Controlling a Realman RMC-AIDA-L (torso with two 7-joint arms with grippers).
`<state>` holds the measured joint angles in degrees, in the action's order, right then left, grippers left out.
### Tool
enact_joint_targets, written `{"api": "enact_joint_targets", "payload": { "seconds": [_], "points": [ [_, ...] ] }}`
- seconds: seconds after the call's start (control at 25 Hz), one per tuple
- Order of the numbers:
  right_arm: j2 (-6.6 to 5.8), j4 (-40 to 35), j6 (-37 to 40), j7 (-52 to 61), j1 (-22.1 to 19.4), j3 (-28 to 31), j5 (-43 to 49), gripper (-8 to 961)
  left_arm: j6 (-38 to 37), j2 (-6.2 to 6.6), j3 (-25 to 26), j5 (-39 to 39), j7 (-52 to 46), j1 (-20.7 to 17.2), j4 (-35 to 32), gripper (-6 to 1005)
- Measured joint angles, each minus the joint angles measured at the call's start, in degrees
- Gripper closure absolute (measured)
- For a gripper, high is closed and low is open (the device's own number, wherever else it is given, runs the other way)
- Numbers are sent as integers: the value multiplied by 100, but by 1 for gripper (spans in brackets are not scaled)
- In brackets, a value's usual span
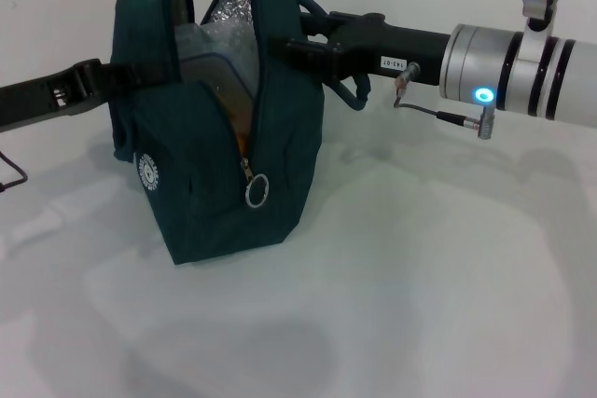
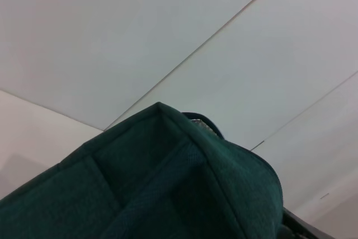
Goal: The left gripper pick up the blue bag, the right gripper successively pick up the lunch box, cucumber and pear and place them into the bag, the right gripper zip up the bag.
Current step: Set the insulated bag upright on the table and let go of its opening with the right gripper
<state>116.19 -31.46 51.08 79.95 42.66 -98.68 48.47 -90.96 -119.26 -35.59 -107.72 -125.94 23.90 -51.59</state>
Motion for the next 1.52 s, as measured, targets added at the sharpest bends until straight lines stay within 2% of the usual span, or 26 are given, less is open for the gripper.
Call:
{"api": "enact_joint_targets", "payload": {
  "seconds": [0.44,1.16,1.52],
  "points": [
    [0,16,-55,-6,-18,-45,-49,482,0,0,-1,-8,0,-8,0,947],
    [-11,-91,240,-109,-92,-39,-4,663,-25,4,-35,-25,13,-44,0,947],
    [-59,-718,234,-567,-520,6,6,711,-66,8,-64,-29,24,14,0,947]
  ]
}}
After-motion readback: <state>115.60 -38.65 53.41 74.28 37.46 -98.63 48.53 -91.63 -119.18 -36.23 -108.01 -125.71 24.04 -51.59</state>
